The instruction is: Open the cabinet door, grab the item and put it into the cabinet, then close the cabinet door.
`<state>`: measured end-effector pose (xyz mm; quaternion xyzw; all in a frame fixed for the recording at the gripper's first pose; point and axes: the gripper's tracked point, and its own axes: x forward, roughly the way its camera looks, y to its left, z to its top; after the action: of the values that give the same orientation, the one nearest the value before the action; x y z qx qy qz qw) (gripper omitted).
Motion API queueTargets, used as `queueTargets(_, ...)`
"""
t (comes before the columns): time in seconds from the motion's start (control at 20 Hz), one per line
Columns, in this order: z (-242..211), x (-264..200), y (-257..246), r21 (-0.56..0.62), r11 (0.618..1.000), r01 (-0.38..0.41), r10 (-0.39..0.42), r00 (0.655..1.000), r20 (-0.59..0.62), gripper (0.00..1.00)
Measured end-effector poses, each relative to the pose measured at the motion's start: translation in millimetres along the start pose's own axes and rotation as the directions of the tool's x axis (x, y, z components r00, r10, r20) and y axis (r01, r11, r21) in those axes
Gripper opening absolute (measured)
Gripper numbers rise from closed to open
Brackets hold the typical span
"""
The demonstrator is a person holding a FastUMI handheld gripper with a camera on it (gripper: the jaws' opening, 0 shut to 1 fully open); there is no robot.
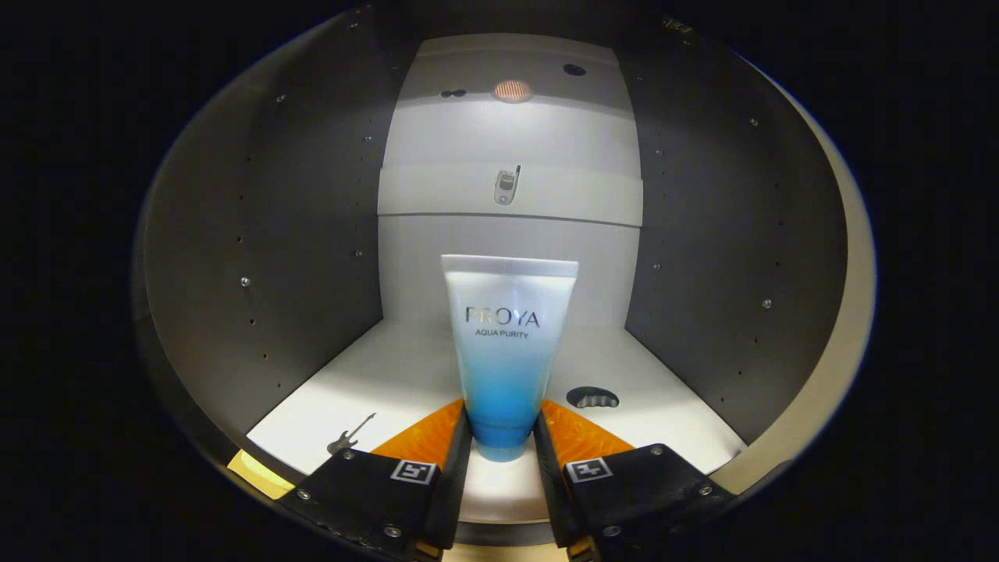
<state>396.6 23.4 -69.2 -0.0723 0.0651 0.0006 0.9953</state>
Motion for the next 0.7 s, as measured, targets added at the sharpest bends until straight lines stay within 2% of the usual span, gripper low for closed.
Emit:
queueTargets(0.15, 1, -4, 7, 0.014, 0.999, -0.033, 0.033, 0.999, 0.016, 0.49)
queueTargets(0.4, 13, -21, 7, 0.026, 0.999, -0.033, 0.031, 0.997, 0.068, 0.81)
queueTargets(0.55, 21, -35, 4, -0.012, 1.0, -0.028, 0.029, 0.994, 0.101, 0.87)
queueTargets(0.6, 22, -41, 0, -0.036, 0.999, -0.015, 0.019, 0.994, 0.103, 0.93)
queueTargets(0.7, 23, -57, 6, -0.037, 0.999, -0.038, 0.042, 0.992, 0.118, 0.93)
